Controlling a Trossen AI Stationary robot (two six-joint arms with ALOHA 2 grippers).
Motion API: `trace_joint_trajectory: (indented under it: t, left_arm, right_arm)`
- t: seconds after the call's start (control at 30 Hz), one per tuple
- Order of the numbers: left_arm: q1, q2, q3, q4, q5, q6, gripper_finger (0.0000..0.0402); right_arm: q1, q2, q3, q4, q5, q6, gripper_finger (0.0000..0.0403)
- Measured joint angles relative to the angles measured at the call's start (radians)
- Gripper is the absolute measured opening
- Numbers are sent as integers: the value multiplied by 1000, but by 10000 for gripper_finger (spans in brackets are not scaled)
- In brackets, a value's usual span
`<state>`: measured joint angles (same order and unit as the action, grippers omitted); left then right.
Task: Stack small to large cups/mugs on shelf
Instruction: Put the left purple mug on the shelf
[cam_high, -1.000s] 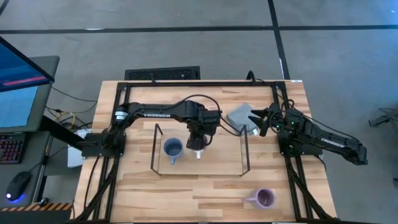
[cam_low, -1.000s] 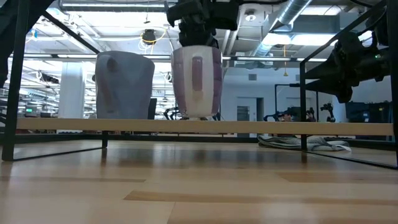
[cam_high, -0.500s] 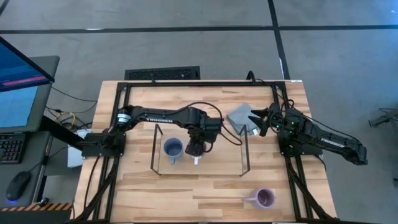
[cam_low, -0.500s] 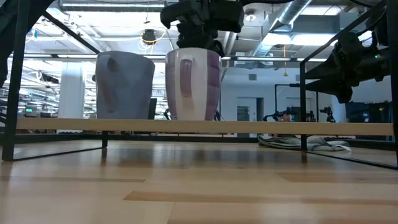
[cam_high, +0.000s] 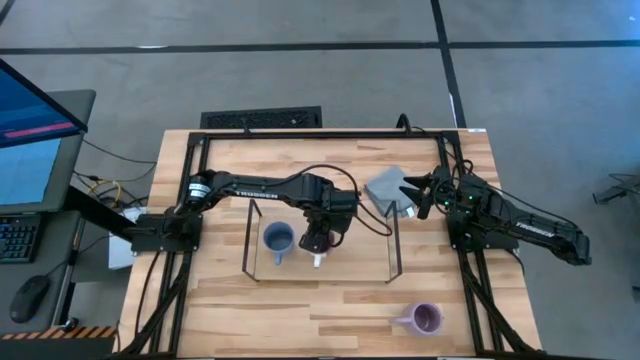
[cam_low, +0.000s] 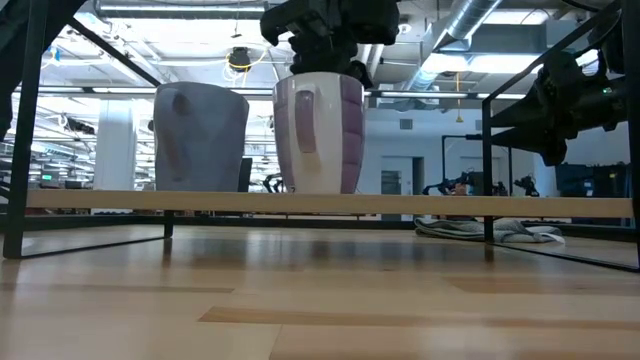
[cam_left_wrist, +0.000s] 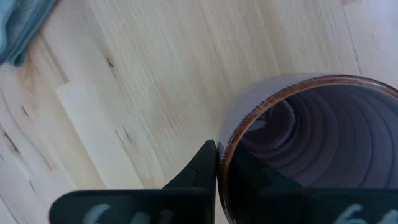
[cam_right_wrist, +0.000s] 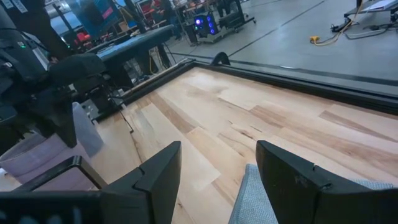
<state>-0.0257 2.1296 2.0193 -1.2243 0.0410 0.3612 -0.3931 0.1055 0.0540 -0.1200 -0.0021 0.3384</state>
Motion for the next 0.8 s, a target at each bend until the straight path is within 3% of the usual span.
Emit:
trace_joint_trajectory:
  t: [0.8]
  left_arm:
    - [4,2,-1,5,-1,-11,21]
  right_arm:
    - [0,0,0,0,0,2,230]
